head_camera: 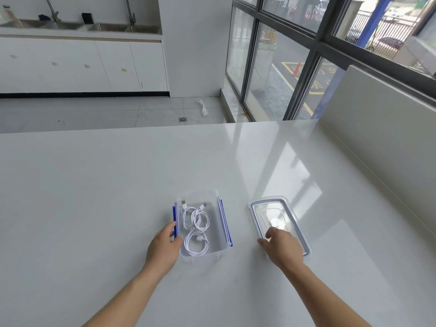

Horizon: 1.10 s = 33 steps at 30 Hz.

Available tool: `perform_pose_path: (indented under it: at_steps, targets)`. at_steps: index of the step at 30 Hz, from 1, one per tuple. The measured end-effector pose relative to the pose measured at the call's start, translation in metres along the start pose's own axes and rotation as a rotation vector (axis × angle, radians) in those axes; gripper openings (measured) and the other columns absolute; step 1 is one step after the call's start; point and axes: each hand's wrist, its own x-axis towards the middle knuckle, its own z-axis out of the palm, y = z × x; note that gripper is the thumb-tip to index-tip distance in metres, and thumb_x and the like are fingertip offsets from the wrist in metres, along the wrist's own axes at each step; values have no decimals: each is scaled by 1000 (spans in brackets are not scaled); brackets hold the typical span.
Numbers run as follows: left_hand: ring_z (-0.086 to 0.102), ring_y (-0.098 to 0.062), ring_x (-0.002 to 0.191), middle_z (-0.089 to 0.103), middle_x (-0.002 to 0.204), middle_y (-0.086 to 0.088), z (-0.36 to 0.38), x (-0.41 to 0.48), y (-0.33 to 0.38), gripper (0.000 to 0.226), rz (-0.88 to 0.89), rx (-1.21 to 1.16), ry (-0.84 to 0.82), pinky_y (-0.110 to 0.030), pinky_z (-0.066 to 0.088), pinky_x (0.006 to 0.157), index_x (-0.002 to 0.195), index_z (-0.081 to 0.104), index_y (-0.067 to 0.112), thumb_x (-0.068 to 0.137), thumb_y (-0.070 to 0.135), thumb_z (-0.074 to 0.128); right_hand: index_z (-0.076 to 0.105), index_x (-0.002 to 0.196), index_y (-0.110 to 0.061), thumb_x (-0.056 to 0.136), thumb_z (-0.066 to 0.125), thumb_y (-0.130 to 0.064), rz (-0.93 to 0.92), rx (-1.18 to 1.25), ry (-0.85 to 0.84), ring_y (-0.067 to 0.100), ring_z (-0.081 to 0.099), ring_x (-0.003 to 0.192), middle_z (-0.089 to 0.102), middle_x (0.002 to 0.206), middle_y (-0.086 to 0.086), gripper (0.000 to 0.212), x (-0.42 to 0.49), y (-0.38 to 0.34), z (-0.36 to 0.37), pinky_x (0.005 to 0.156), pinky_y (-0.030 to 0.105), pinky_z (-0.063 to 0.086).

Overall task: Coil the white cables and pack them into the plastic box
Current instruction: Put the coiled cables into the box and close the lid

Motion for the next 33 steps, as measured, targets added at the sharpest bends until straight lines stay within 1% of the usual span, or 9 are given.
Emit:
perform_pose_path:
  at_steps: [3, 9, 12, 15, 18, 21, 24, 28, 33]
  targets:
    - [59, -25, 116, 59, 130, -4, 0, 0, 0, 46, -16, 1, -9, -37, 50, 92, 140, 51, 26, 94, 19, 53, 61, 98, -19, 92, 57, -50, 4, -57, -37, 23, 58, 81, 69, 93, -1, 32, 0, -3, 2, 64, 29, 42]
    - [63, -26, 110, 60, 129, -2, -1, -2, -3, 48, -41, -37, -30, -42, 53, 93, 141, 49, 33, 94, 23, 51, 60, 94, -14, 89, 54, -36, -20, -85, -74, 28, 61, 83, 67, 92, 4, 23, 2, -7, 3, 63, 30, 44]
    - [64, -27, 108, 62, 126, -1, -1, -2, -3, 47, -46, -56, -34, -43, 54, 91, 138, 51, 35, 92, 23, 51, 53, 83, -11, 83, 53, -25, -40, -110, -81, 29, 55, 73, 57, 77, 3, 14, 4, -6, 1, 55, 30, 37]
    - [64, -27, 108, 62, 124, 0, -1, -3, -1, 45, -59, -73, -34, -38, 54, 87, 136, 53, 34, 93, 21, 51, 34, 70, -13, 79, 52, -17, -91, -132, 33, 30, 43, 62, 41, 63, 2, 20, 5, -9, -13, 46, 34, 21]
    - [65, -25, 108, 64, 124, 0, -1, -2, -1, 46, -55, -85, -41, -40, 55, 88, 136, 53, 35, 92, 21, 51, 44, 72, -7, 82, 56, -16, -148, -115, 215, 34, 43, 58, 51, 63, 6, 18, 5, -18, -45, 50, 35, 31]
    - [65, -25, 105, 65, 118, 1, -2, -3, 0, 45, -60, -101, -43, -40, 56, 86, 133, 55, 36, 91, 19, 50, 53, 73, -8, 87, 56, -17, -174, 66, 306, 30, 49, 59, 59, 65, 4, 17, -1, -35, -83, 55, 35, 40]
    - [66, -26, 100, 66, 115, 1, -1, -1, -2, 46, -77, -128, -50, -40, 57, 84, 133, 55, 35, 90, 20, 51, 61, 75, -16, 90, 56, -18, -184, 467, 277, 24, 58, 60, 63, 64, -2, 16, -16, -55, -117, 56, 34, 47]
    - [62, -21, 70, 69, 94, -1, -1, 1, -2, 43, -122, -205, -54, -42, 57, 74, 128, 58, 35, 89, 17, 52, 72, 85, -3, 97, 60, -12, -126, 1173, 10, 23, 51, 60, 61, 67, 10, 19, -18, -68, -124, 58, 37, 47]
    - [63, -23, 72, 71, 93, -3, -1, 0, -3, 42, -182, -299, -66, -45, 59, 79, 128, 59, 32, 90, 15, 56, 73, 95, 2, 99, 57, -11, 19, 1335, -293, 23, 53, 67, 60, 79, 14, 21, -13, -74, -79, 60, 29, 47]
